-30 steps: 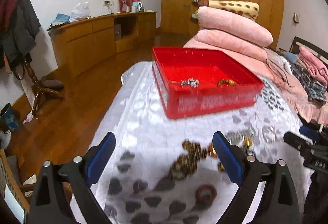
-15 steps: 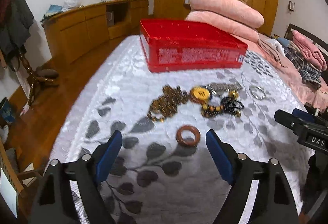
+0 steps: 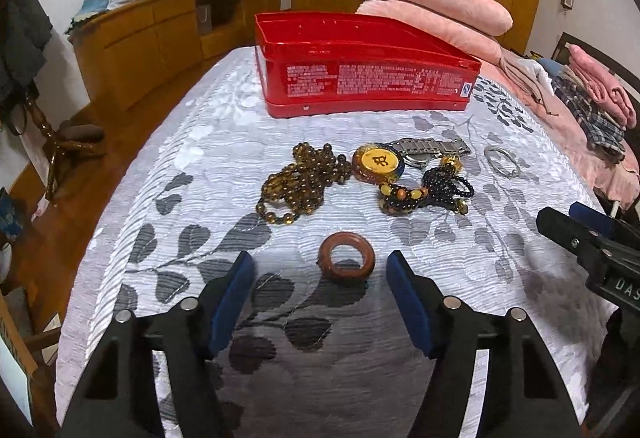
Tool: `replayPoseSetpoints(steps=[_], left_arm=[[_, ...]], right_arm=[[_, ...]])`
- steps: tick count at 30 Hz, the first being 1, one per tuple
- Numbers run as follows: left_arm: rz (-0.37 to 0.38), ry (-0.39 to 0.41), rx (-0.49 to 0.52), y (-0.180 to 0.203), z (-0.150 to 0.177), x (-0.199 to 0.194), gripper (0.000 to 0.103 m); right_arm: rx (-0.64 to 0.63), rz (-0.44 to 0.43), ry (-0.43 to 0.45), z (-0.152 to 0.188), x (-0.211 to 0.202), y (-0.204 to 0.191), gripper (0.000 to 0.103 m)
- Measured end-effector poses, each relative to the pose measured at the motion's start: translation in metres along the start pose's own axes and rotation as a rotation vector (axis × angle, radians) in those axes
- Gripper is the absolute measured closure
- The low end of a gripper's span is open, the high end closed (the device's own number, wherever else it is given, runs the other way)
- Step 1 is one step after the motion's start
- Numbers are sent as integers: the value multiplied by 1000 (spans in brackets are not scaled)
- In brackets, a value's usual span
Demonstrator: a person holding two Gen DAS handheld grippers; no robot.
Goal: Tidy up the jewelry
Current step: 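Grasp the brown wooden ring with the left tool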
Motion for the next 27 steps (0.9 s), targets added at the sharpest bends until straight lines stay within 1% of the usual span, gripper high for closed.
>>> replayPoseSetpoints(steps=[5, 6, 7, 10, 17, 19, 23, 27], left_arm=[[-19, 7, 18, 2, -2, 1, 51], [-20, 11, 17, 2, -2, 0, 59], [-15, 15, 19, 2, -2, 0, 70], [-8, 21, 23, 3, -1, -1, 73], [32, 32, -1, 1, -6, -3, 73], [35, 43, 2, 3, -11, -3, 73], [47, 52, -5, 6, -27, 2, 73], [45, 60, -9, 7, -38, 6, 73]], right_arm=[[8, -11, -5, 0, 2, 1, 24], [11, -12, -7, 0, 2, 2, 24], [12, -13, -7, 0, 2, 2, 24], [15, -13, -12, 0, 3, 2, 24], [16, -29, -24, -5, 9, 2, 25], [21, -35, -35, -9, 13, 3, 27], [28, -18, -69, -16, 27, 5, 32], [30, 6, -82, -24, 39, 7, 33]])
Point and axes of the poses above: each gripper's, at about its wrist camera, not at the fingertips, and x roughly the way its jaws point, y to its right, z to its underside, the point moved 4 cm from there along x, roughly the way its jaws point, and after that the axes turned 1 degree about -z, right-handed, at the moved point
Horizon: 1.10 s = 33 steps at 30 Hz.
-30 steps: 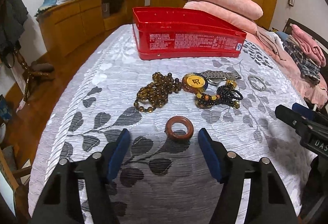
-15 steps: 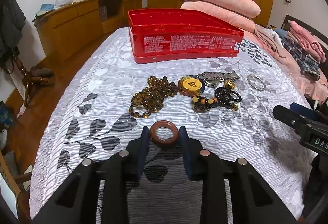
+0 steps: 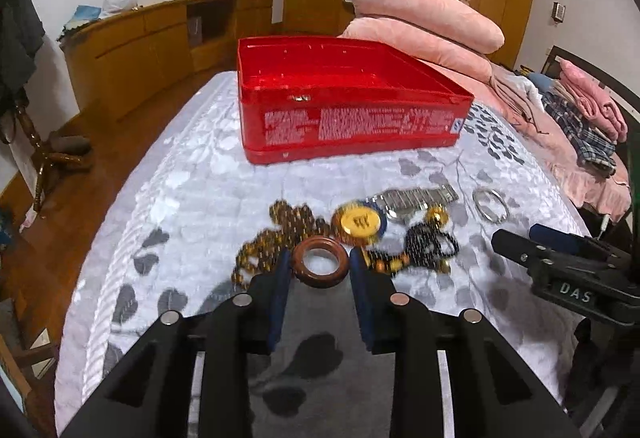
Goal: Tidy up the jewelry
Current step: 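Grasp the brown wooden ring with the left tool, then carry the ring toward the red box while the right tool grasps the silver charm bangle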
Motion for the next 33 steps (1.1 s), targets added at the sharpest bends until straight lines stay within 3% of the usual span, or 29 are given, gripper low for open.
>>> replayPoseSetpoints(steps=[11, 18, 33], left_arm=[[-21, 11, -37, -8, -21, 17, 73], [-15, 64, -43, -9, -32, 4, 73], [-31, 56, -37, -11, -39, 13, 73]], right_arm=[[7, 35, -19, -20, 22, 5, 36], [-5, 100, -11, -22, 23, 10, 60], [-52, 77, 38, -32, 5, -7, 61]])
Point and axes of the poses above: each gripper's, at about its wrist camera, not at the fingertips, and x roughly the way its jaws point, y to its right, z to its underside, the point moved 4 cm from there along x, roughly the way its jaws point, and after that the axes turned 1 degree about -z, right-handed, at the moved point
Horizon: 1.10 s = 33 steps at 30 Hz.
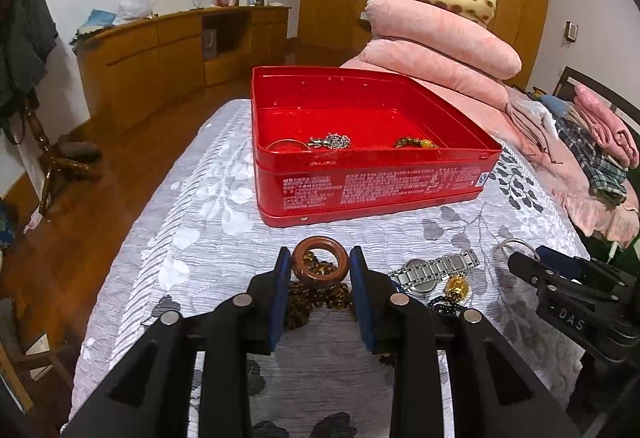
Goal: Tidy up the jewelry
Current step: 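Carry the ring toward the red box while the right tool grasps the silver charm bangle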
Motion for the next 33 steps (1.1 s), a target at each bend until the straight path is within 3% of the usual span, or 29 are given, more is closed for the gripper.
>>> replayPoseSetpoints(steps=[7, 9, 14, 23, 33], left_arm=[[13, -40, 1, 1, 6, 9, 73], [16, -40, 1, 2, 6, 8, 73], [19, -38, 3, 2, 6, 6, 73], [21, -34, 0, 3, 3, 5, 73], [30, 6, 0, 7, -19, -2, 73]], right_arm=[[9, 5, -85, 12, 17, 0, 58], [1, 4, -81, 12, 18, -1, 53], [-17, 17, -76, 9, 23, -3, 57], [-44, 42, -34, 7, 9, -5, 59], [-61, -20, 48, -30, -14, -16, 59]])
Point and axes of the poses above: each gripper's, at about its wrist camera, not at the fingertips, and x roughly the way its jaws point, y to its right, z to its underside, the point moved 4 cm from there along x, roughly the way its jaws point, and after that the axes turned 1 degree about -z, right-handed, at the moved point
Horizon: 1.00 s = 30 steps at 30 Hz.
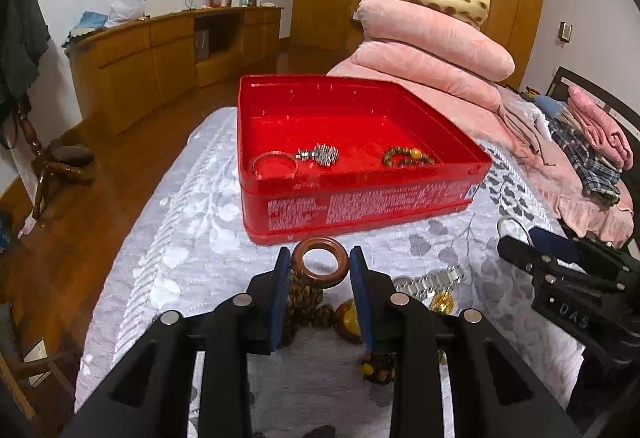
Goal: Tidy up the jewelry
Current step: 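Carry the ring toward the red box while the right tool grasps the silver charm bangle, then drop the wooden ring into the red box while the right tool releases the bangle there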
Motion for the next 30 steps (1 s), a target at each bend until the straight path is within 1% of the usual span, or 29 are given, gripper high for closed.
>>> replayPoseSetpoints(steps=[8, 12, 14, 17, 22, 25, 26, 27, 28, 30], left_arm=[[-10, 40, -7, 0, -32, 3, 73], [-20, 48, -22, -3, -56, 13, 73], [-35, 50, -22, -5, -67, 19, 73], [-49, 30, -33, -8, -85, 38, 73], [-68, 4, -46, -12, -99, 64, 73], [-76, -12, -45, -11, -99, 75, 73], [-77, -16, -48, -11, -100, 77, 72], [-80, -24, -53, -12, -100, 80, 67], [-79, -28, -55, -13, -99, 82, 63], [-88, -26, -59, -16, -99, 84, 62]], right_arm=[[-10, -28, 64, -49, -8, -6, 59], [-6, -36, 86, -74, -3, -6, 59], [2, -45, 85, -86, 4, -3, 59], [12, -52, 76, -98, 16, -1, 59], [11, -68, 47, -112, 40, -3, 59], [5, -65, 27, -116, 52, -6, 57], [0, -63, 19, -117, 57, -6, 49], [-1, -57, 16, -117, 61, -6, 39], [-1, -54, 19, -117, 62, -6, 39], [2, -48, 17, -115, 65, -4, 39]])
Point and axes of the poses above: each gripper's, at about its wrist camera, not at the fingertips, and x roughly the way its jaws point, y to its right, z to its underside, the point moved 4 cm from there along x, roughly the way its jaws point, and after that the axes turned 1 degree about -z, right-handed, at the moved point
